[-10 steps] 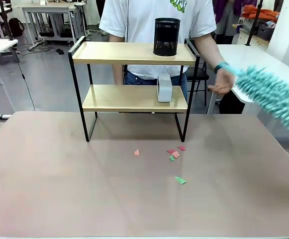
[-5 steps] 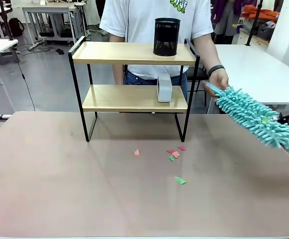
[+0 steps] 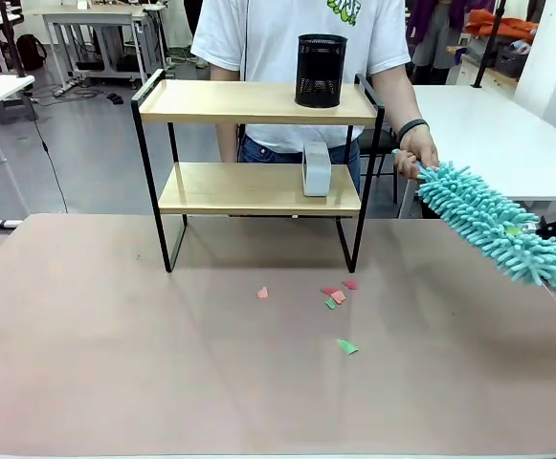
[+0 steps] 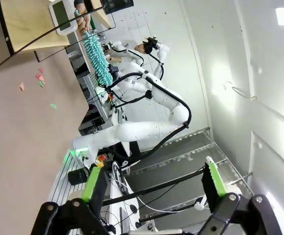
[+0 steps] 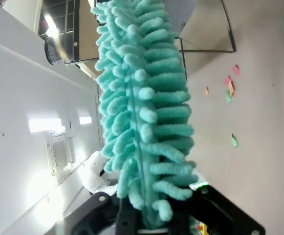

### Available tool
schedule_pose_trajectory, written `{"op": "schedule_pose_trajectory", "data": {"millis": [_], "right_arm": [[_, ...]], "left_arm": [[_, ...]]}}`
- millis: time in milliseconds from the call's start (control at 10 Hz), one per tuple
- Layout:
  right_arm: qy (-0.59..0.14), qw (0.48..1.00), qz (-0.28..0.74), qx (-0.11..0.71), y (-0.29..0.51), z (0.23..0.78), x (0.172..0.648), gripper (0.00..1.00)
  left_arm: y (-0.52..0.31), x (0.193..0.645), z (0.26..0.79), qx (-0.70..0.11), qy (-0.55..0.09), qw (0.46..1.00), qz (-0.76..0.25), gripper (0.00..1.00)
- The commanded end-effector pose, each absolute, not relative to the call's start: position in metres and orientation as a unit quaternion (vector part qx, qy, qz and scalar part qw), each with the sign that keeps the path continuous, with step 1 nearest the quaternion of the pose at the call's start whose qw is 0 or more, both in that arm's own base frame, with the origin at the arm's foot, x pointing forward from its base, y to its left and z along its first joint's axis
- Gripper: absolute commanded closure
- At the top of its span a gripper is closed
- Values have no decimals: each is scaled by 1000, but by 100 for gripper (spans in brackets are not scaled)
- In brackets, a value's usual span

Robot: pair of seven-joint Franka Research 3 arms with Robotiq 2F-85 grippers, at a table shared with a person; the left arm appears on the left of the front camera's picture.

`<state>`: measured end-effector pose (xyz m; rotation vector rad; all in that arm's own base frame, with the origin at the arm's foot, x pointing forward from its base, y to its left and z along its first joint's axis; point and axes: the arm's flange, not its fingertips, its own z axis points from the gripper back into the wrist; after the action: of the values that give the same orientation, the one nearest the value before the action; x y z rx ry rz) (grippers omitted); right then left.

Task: Clean the shelf.
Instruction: Hand the Duster back to the human.

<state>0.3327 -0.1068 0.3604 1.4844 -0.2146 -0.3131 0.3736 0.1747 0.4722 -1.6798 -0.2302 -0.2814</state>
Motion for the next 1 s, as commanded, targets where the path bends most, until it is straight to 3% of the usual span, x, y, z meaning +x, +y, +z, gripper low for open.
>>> {"op": "schedule_pose_trajectory", "data": {"millis": [0, 100, 900], "right_arm": [[-96, 730, -145, 661, -108, 361, 330, 23], [-100, 723, -138, 670, -108, 364, 327, 0], [-97, 723, -113, 675, -109, 391, 318, 0]], "left_arm": [[179, 376, 473, -739, -100, 655, -126, 0], [179, 376, 473, -739, -100, 655, -126, 0], [179, 376, 473, -739, -100, 655, -126, 0]]}}
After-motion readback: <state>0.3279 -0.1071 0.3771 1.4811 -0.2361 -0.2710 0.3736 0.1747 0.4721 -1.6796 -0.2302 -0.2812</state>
